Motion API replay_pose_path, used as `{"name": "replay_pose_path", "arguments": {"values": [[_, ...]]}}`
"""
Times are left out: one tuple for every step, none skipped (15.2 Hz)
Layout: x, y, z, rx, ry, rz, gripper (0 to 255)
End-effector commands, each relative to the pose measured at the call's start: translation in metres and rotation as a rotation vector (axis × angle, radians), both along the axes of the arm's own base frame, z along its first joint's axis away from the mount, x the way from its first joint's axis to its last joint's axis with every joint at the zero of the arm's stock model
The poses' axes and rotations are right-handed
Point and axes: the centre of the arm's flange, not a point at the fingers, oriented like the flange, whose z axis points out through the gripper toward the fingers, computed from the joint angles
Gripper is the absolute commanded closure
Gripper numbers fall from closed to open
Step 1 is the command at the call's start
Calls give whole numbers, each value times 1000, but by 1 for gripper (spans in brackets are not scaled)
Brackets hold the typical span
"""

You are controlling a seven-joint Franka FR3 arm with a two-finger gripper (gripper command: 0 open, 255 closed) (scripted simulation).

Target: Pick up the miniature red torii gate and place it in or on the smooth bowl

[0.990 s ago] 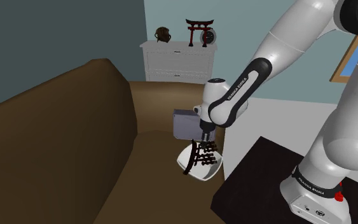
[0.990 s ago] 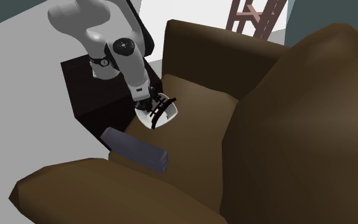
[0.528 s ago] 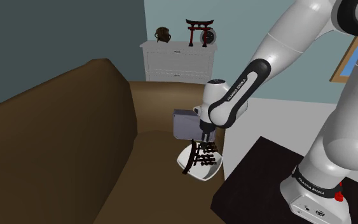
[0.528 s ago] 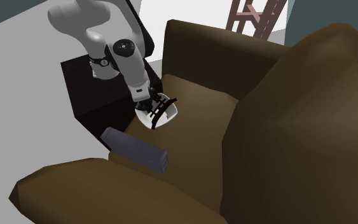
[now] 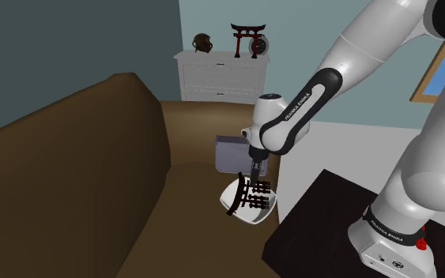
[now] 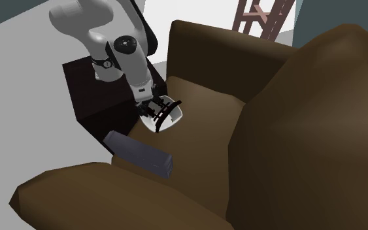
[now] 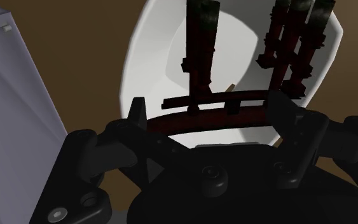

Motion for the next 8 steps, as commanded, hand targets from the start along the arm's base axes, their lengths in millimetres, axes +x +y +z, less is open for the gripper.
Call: {"name": "replay_pose_path", "arguments": {"values": [[0,-2,24,0,1,0,0],[0,-2,34,0,1,0,0],[0,-2,34,0,1,0,0],[0,-2,34,0,1,0,0],[0,-2,34,0,1,0,0],[0,-2,34,0,1,0,0],[0,-2,34,0,1,0,0],[0,-2,34,0,1,0,0]]}}
